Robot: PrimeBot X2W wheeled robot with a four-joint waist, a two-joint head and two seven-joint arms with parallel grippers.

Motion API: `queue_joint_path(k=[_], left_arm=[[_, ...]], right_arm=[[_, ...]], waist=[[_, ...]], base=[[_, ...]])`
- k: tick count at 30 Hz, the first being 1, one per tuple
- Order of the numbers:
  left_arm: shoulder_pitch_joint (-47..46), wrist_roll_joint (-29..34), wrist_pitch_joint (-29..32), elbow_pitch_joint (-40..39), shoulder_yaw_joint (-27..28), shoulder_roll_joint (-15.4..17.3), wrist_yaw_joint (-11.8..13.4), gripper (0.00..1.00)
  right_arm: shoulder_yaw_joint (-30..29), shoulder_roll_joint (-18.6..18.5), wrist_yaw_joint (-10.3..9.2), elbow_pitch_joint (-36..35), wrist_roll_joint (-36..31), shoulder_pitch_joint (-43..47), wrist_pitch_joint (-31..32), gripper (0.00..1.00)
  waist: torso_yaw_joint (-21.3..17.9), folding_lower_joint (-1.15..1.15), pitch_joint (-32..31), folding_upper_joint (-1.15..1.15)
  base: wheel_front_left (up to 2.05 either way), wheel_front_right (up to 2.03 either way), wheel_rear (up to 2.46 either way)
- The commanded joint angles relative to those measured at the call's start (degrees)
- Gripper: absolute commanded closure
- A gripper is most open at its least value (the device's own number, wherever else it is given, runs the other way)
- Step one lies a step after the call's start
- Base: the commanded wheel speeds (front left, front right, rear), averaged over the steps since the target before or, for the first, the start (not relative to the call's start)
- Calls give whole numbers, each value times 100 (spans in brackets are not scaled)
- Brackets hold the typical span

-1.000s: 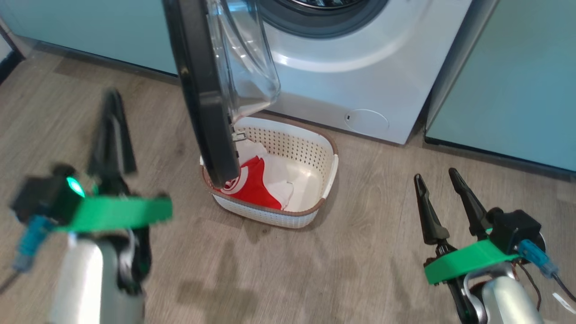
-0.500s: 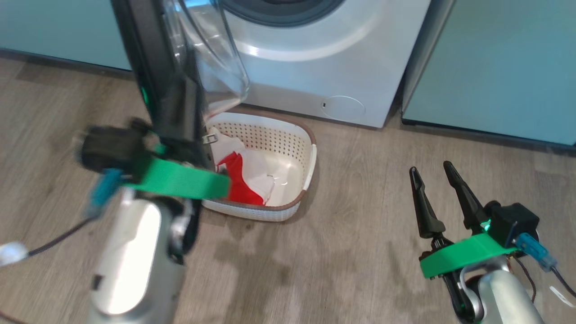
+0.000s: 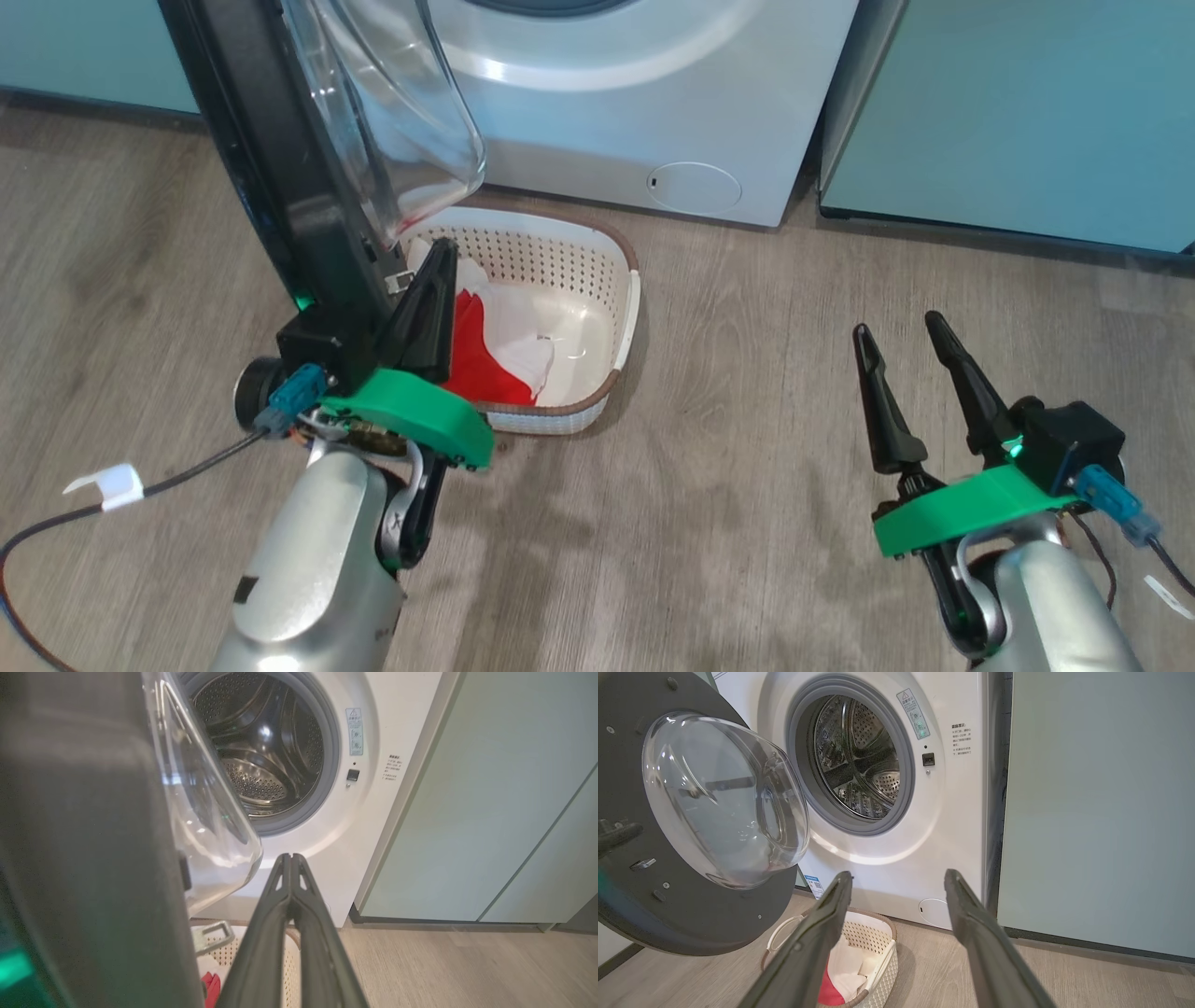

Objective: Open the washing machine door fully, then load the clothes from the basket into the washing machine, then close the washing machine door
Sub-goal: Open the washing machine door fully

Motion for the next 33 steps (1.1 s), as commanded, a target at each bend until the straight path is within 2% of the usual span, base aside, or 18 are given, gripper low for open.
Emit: queue_joint_path(k=[1,9,22,33], left_arm=[[-231,-19,-28,-110,194,76,24,100],[-220,-23,-28,71,450,76,43,100],[-80,-30,-28,249,727,76,30,100],[-225,339,-28,297,1428,76,-147,100]], right_arm=[[104,-7,0,-189,-25,-214,-52,0],[58,-7,0,-145,-44,-206,-52,0],[121,-7,0,-55,-97,-93,-52,0],[137,-7,0,-145,-266,-236,-52,0]], waist=[[10,-1,17,0],[178,-1,22,0],[840,-1,-131,0],[1220,-1,268,0]], base=[[0,0,0],[0,0,0],[0,0,0],[0,0,0]])
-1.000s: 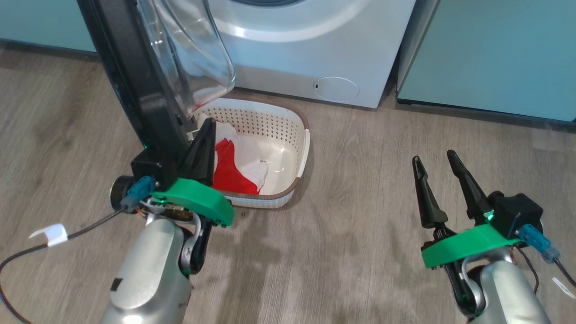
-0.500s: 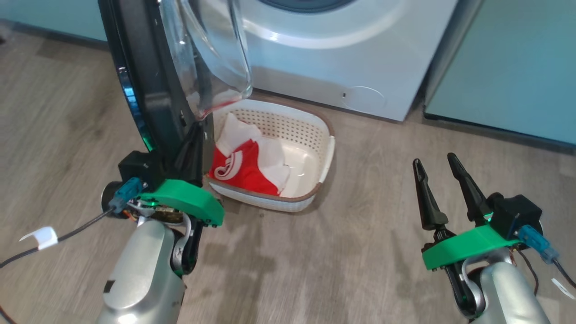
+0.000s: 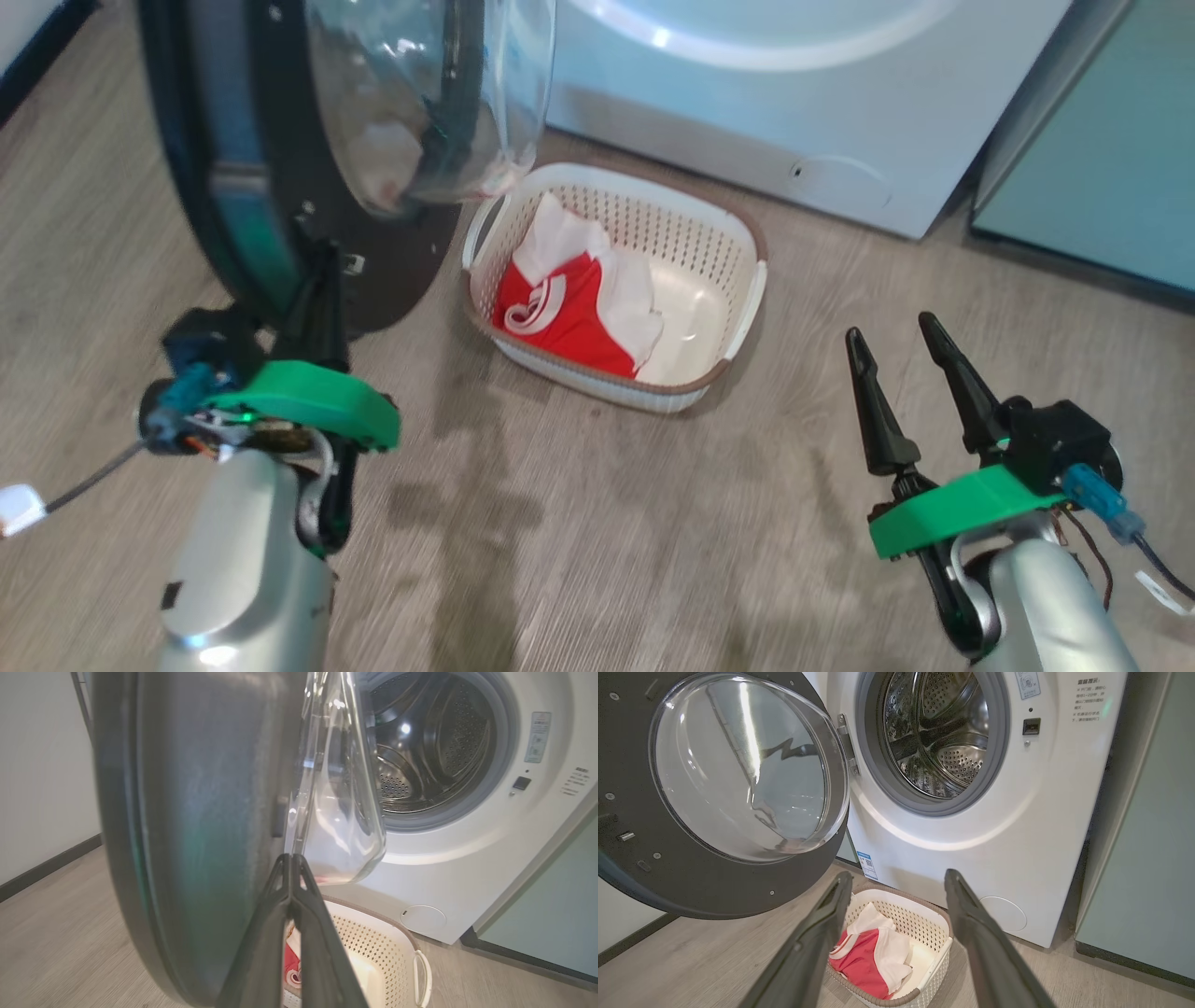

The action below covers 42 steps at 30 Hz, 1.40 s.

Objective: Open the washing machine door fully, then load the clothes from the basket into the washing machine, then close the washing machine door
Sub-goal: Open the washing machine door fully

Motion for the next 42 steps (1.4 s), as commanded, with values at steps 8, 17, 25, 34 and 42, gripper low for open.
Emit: queue_joint_path(k=[8,17,25,34,42], left_arm=[[-435,198,-28,-198,992,99,-140,100],[-917,522,-28,-135,1991,107,-421,100],[-1358,600,-28,119,2671,163,-596,100],[-1858,693,-28,431,3349,496,-698,100],[-2281,810,-28,826,3724,923,-754,100]], right_arm=[[106,-38,0,-257,-266,-400,-54,0],[32,-220,0,-295,-378,-544,-54,0],[18,-334,0,-332,-427,-582,-54,0],[-93,-409,0,-434,-422,-515,-37,0],[-105,-520,0,-616,-451,-489,99,0]], waist=[[86,0,567,0],[37,0,1077,0],[23,0,1359,0],[20,0,1598,0],[-7,0,1768,0]], base=[[0,0,0],[0,0,0],[0,0,0],[0,0,0],[0,0,0]])
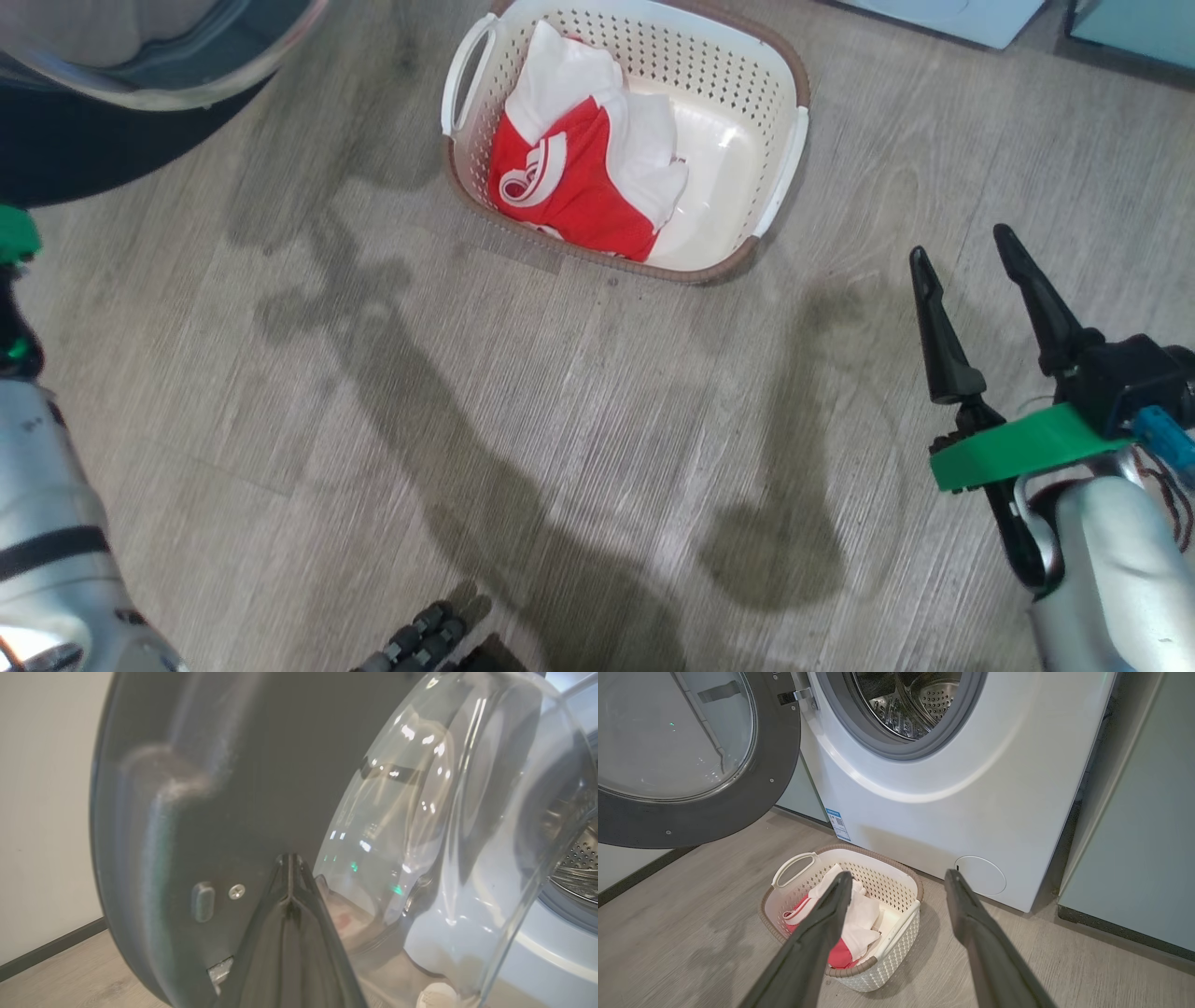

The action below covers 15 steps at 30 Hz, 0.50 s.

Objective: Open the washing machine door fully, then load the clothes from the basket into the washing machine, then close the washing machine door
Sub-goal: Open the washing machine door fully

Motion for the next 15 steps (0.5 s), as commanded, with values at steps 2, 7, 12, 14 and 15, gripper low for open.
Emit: queue_joint_path(k=[2,7,12,14,15], left_arm=[[-164,73,-28,-111,157,413,-11,100],[-418,152,-28,79,346,570,7,100],[-511,342,-28,202,377,647,12,100],[-518,383,-28,228,378,649,8,100],[-509,402,-28,235,377,645,5,100]], right_arm=[[130,-42,0,-233,-39,10,34,0],[104,-100,0,-381,-52,73,130,0],[116,-116,0,-453,-48,119,173,0],[119,-111,0,-443,-45,130,173,0],[125,-101,0,-429,-45,134,171,0]], waist=[[0,-1,34,0],[1,-1,103,0],[-17,-1,116,0],[-23,-1,95,0],[-28,-1,74,0]], base=[[0,0,0],[0,0,0],[0,0,0],[0,0,0],[0,0,0]])
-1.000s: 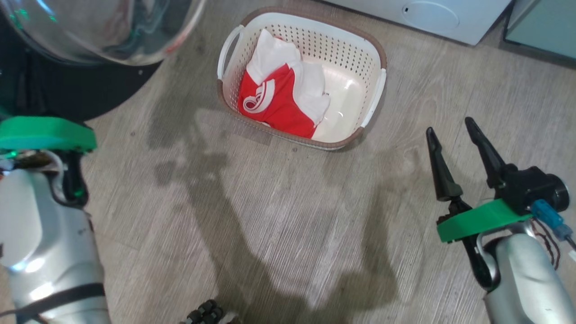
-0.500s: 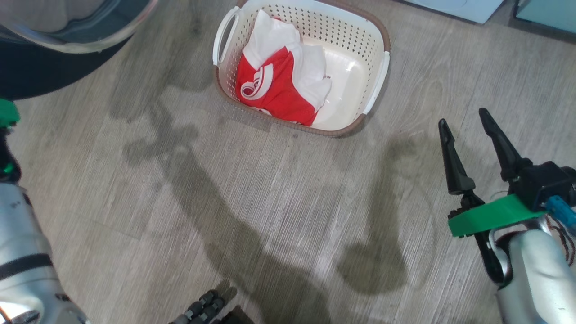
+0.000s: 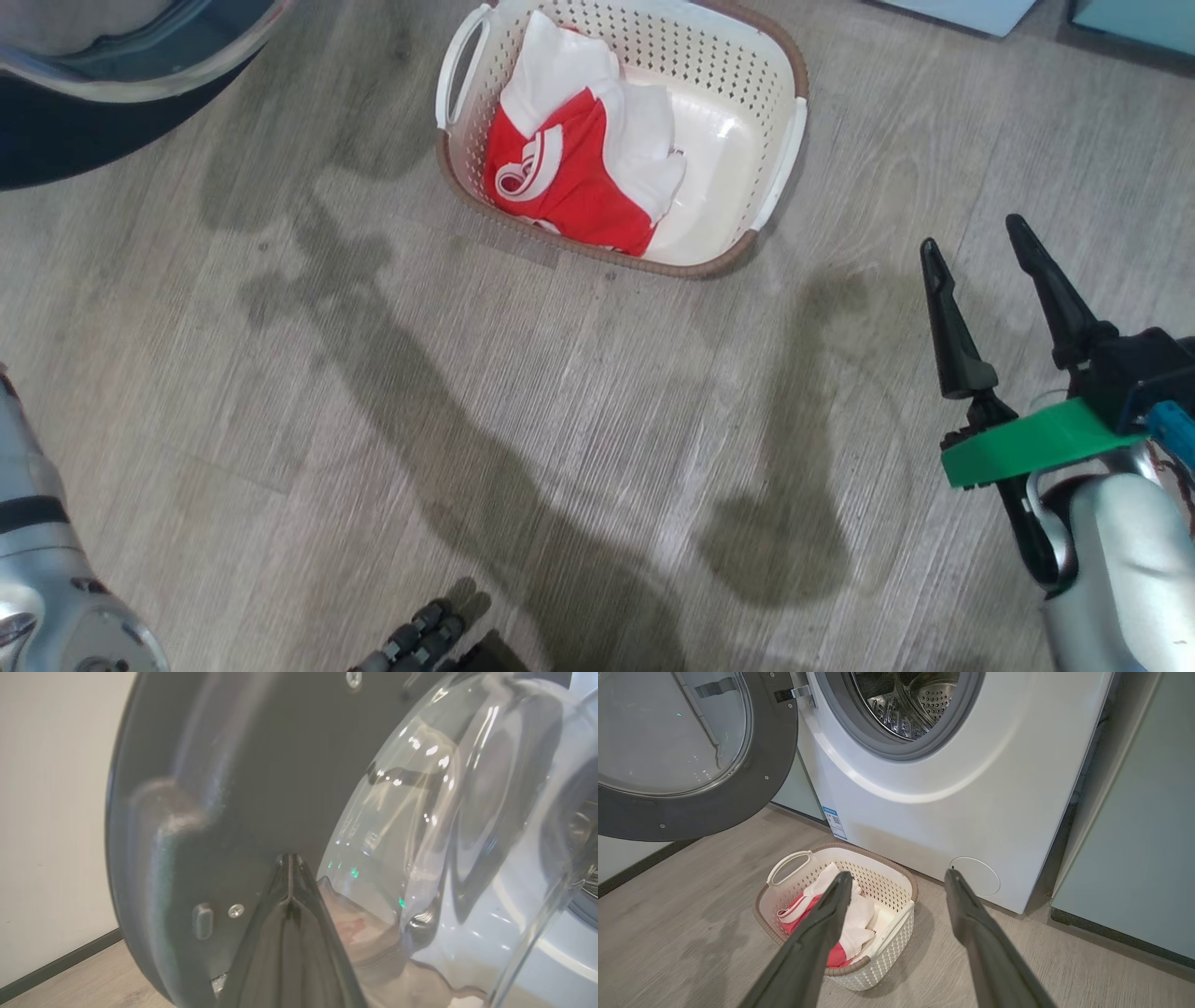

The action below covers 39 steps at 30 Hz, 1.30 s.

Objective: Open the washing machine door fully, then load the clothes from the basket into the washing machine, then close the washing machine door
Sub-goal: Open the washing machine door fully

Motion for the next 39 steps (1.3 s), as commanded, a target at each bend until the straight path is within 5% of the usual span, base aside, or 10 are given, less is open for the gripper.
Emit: queue_joint_path(k=[1,17,29,39], left_arm=[[-32,68,-28,-171,112,364,0,100],[776,167,-28,-570,-621,131,-57,100],[1945,-141,-28,-1212,-1824,-52,-60,100],[2952,-350,-28,-1836,-2275,-335,-60,100]], right_arm=[[165,20,0,-166,-34,107,9,0],[272,340,0,384,115,-41,-245,0],[157,559,0,521,318,39,-298,0],[148,591,0,326,436,316,-299,0]], waist=[[-12,0,-45,0],[-300,0,-927,0],[-936,0,-1883,0],[-1570,0,-2391,0]], base=[[0,0,0],[0,0,0],[0,0,0],[0,0,0]])
